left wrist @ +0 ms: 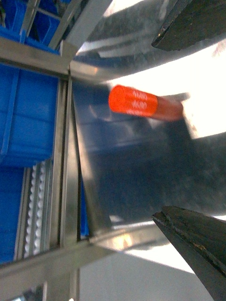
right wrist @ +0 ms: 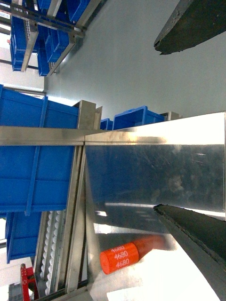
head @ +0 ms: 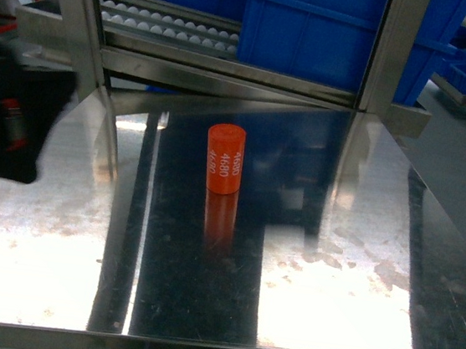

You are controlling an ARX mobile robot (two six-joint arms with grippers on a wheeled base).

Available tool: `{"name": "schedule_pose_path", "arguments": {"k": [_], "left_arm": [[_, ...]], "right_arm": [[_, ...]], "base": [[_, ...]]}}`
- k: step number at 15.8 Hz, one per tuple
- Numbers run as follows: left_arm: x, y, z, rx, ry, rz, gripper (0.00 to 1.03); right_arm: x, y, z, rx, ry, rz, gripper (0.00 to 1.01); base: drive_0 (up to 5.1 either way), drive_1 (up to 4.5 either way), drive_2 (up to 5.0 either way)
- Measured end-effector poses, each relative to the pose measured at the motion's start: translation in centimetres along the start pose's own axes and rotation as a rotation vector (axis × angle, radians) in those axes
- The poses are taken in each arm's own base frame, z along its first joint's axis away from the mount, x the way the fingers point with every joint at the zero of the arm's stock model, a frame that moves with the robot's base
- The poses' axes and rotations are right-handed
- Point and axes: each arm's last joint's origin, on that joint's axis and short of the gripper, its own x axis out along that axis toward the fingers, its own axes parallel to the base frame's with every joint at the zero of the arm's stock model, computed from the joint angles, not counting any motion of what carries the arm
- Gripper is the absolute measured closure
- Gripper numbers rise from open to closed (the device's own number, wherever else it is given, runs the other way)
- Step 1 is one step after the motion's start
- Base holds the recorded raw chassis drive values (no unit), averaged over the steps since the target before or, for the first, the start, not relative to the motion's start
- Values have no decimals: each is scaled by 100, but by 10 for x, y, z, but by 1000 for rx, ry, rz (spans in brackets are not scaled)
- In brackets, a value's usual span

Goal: Pick capacitor and pack into box

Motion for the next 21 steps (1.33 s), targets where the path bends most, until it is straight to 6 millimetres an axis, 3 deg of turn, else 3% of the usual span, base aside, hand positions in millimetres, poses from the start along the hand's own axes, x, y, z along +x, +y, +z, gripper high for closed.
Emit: {"name": "schedule_pose_path", "arguments": {"k": [2,4,7,15,17,19,21], "left_arm": [[45,-19,-9,19,50,-90,5],[86,-25,-32,25,128,-100,5],[122,-34,-55,28,191,-130,5],[217,-48,-87,42,226,-133,5],[231,-51,-99,44,255,-132,5],[232,-54,-100,44,257,-149,5],[236,-56,-96,42,225,-158,27]], "right_arm": [[0,0,0,0,0,0,3],[0,0,0,0,0,0,3],[0,0,0,0,0,0,3],[0,0,0,0,0,0,3],[0,0,0,0,0,0,3],[0,0,0,0,0,0,3],[0,0,0,0,0,0,3]], "base": [[0,0,0],[0,0,0],[0,0,0],[0,0,0],[0,0,0],[0,0,0],[0,0,0]]}}
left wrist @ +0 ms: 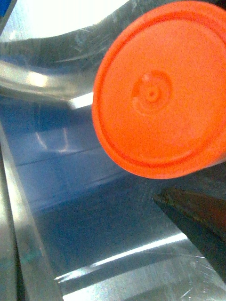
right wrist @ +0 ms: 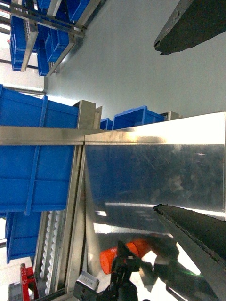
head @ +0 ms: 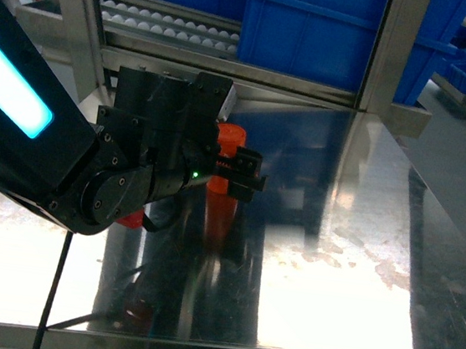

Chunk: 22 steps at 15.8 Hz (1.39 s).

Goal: Pick capacitor and pack into box

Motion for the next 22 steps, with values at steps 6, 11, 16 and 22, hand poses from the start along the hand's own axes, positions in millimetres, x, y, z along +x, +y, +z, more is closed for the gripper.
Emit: {"name": "schedule_pose_path", "arguments": {"k": [6,11,16,22], "left_arm": [[1,2,-5,-2,-27,13,58],[-80,11,33,-10,-137,91,58],[-225,17,37,26,-225,269,58],[-312,3,28,-38,-322,366,58]], "right_arm": [[0,0,0,0,0,0,3],[0,0,0,0,1,0,3],[0,0,0,0,0,0,3],[0,0,0,0,0,0,3]], "base": [[0,0,0],[0,0,0],[0,0,0],[0,0,0]]}}
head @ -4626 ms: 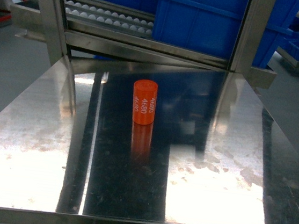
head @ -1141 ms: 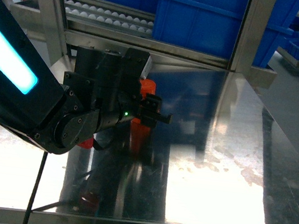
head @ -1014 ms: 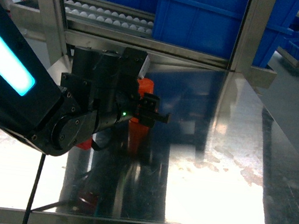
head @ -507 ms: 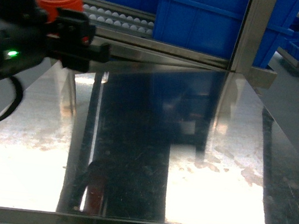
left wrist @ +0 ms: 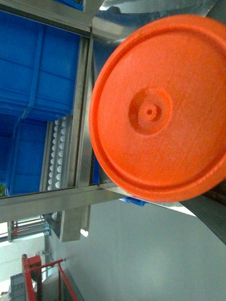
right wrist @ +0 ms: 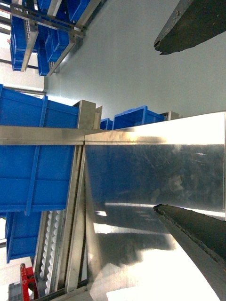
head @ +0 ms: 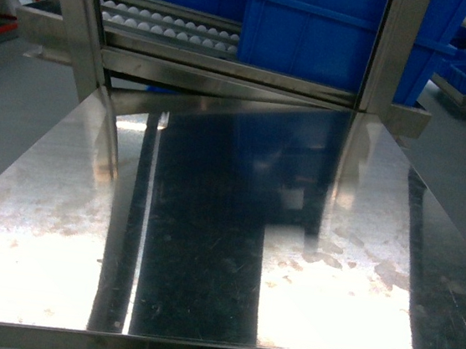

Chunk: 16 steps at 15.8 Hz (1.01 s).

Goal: Pick capacitor and pack into box

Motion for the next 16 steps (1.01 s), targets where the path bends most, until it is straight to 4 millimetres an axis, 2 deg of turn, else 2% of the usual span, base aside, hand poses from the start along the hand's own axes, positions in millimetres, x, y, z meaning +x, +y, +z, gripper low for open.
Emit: {"name": "schedule_pose_path", "arguments": {"k": [2,5,12,14,16], "left_arm": [[-1,3,-3,2,25,14,58],[-19,27,-13,-12,23,48,58],[-43,47,-27,-17,9,34,58],[-48,59,-26,-20,0,60,58],[-53,57,-24,-19,-11,33,58]], "right_arm": [[0,0,0,0,0,0,3],[0,0,0,0,0,0,3],[0,0,0,0,0,0,3],[0,0,0,0,0,-1,3],[0,0,0,0,-1,0,3]], "base": [[0,0,0],[0,0,0],[0,0,0],[0,0,0],[0,0,0]]}}
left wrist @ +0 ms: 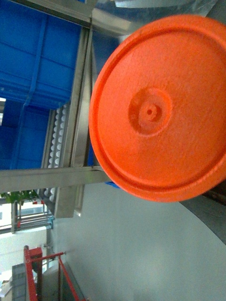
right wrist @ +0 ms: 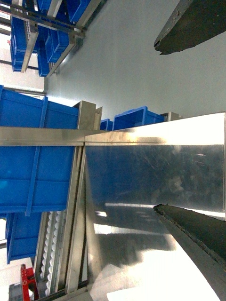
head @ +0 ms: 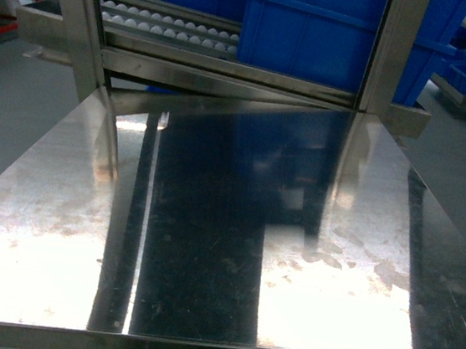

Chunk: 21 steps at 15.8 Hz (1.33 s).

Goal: Pick capacitor and pack into box

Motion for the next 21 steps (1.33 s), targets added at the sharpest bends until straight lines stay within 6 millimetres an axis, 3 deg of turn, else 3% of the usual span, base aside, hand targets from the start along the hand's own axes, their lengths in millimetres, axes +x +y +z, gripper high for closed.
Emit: {"name": "schedule_pose_path", "arguments": {"k": [10,12,21], "left_arm": [[-14,0,0,0,2,0,58],[-24,0,-5,0,27,1,58],[-24,0,-4,0,14,0,59]], "right_arm": [[0,0,0,0,1,0,3],[0,0,0,0,1,0,3],[0,0,0,0,1,0,3]], "base": [[0,0,0],[0,0,0],[0,0,0]]}}
